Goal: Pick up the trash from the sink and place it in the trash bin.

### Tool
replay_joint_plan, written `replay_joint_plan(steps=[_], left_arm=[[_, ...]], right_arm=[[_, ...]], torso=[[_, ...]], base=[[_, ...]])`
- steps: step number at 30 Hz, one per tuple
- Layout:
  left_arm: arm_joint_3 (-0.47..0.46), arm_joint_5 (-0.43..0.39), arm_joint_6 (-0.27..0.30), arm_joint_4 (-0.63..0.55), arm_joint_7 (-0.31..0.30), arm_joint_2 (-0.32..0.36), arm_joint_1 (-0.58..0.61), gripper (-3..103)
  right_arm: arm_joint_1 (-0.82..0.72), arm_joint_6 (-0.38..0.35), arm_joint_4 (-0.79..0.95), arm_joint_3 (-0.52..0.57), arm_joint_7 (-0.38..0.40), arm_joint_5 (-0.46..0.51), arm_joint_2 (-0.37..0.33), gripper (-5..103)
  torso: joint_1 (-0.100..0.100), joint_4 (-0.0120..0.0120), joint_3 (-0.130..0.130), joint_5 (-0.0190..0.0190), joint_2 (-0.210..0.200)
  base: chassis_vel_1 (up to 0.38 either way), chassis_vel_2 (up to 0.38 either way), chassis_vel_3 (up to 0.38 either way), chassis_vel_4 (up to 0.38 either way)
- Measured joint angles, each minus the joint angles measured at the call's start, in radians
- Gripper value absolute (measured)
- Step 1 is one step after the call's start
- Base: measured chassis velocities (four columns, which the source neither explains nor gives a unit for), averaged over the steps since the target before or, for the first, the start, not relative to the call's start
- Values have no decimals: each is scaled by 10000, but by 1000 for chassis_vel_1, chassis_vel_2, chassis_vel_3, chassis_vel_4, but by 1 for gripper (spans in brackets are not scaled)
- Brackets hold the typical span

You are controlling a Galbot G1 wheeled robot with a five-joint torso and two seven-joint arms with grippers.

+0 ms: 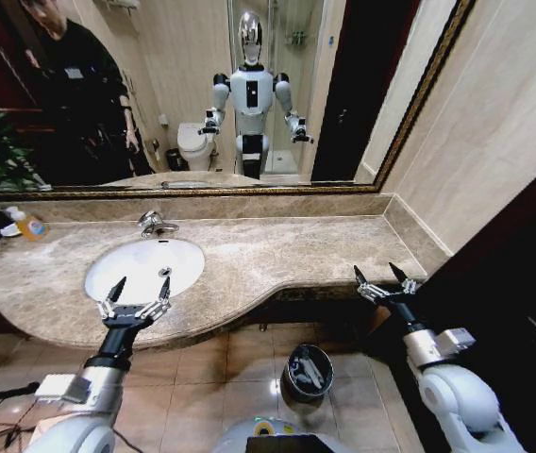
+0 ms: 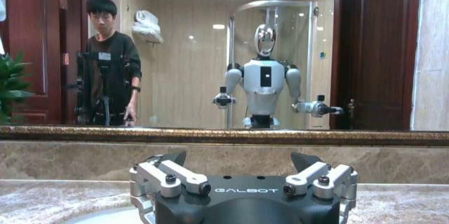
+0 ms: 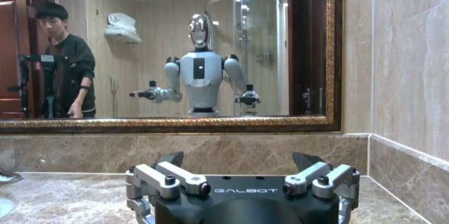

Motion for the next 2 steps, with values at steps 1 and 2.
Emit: replay_joint_plan(steps=[1, 2], left_arm=[[0, 0, 0, 0, 0, 0, 0, 100], [0, 0, 0, 0, 0, 0, 0, 100]], right_arm=[[0, 0, 0, 0, 1, -1, 0, 100], [0, 0, 0, 0, 1, -1, 0, 100]], torso=[[0, 0, 0, 0, 0], [0, 0, 0, 0, 0]], base=[[0, 0, 0, 0], [0, 0, 0, 0]])
